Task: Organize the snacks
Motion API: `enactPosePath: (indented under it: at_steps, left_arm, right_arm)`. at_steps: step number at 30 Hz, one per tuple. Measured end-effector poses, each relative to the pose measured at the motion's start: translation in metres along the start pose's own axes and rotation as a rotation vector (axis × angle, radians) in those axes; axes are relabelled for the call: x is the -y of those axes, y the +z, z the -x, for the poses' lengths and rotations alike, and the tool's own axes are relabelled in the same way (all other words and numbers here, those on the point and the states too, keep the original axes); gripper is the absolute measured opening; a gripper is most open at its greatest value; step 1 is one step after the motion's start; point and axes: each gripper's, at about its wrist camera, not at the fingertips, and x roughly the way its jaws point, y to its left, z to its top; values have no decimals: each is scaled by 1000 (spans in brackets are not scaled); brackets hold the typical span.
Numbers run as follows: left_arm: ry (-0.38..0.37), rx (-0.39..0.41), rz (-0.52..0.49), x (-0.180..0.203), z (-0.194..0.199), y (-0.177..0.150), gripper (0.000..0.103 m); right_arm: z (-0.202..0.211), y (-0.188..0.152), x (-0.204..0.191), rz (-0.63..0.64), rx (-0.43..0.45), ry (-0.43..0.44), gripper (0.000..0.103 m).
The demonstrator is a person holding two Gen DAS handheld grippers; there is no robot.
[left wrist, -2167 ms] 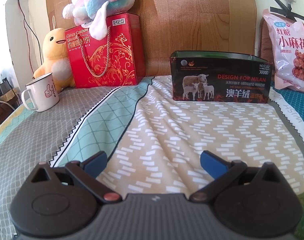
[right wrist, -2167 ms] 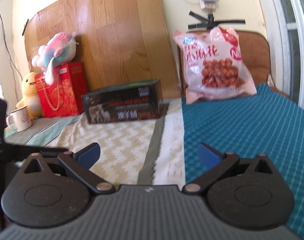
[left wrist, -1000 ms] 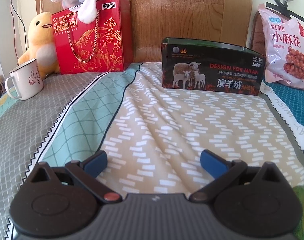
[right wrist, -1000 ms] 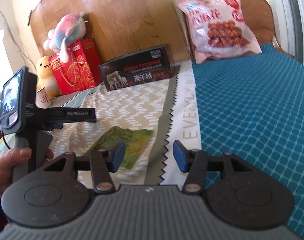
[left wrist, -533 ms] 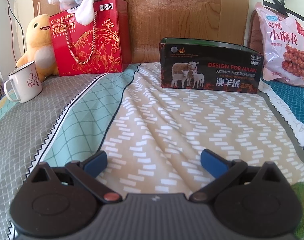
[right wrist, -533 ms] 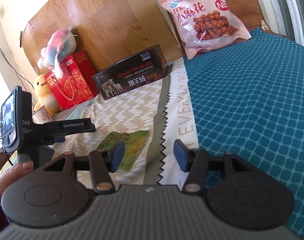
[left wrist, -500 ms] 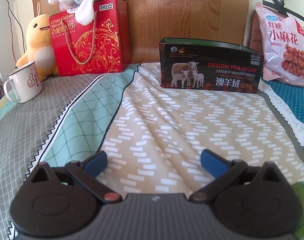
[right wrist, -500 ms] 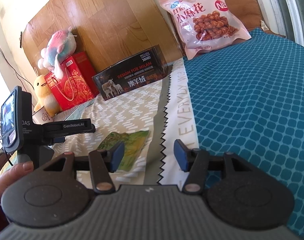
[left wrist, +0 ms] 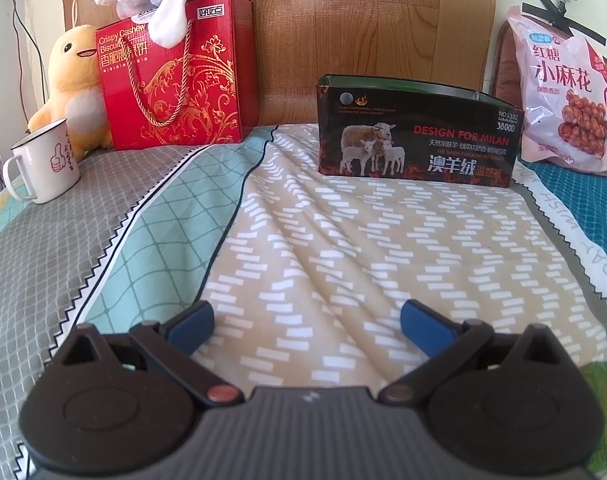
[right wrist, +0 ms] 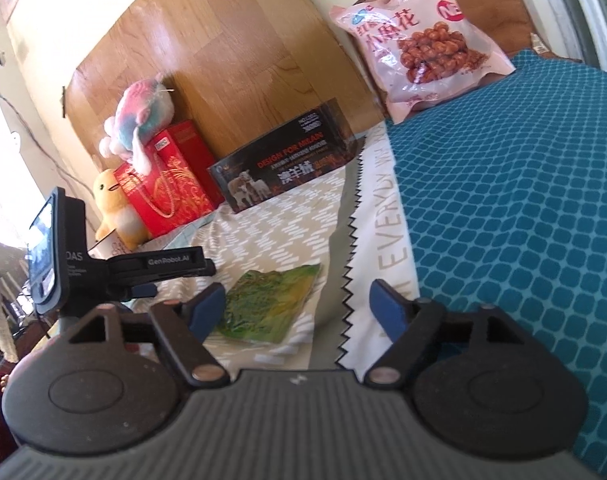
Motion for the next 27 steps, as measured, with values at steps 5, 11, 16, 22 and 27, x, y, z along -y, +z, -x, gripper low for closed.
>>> enactPosePath:
  at_steps: [5, 11, 16, 22, 27]
  left_arm:
    - [-7, -3, -2, 0, 1, 0, 103]
    - [-10, -4, -5, 1, 2, -2, 103]
    - [-18, 0, 1, 1, 4, -3, 103]
    - [-16, 1, 0, 0, 6, -4, 103]
    - [-12, 3, 4, 1, 7, -4, 103]
  right_arm:
    - [-2, -1, -5, 45, -7, 4, 91]
    - [-2, -1, -6, 60, -15, 1, 91]
    - [-2, -1, -12, 96, -28, -35, 91]
    - [-1, -5, -19, 150, -36, -69, 86]
    - [0, -4, -18, 146, -36, -79, 66]
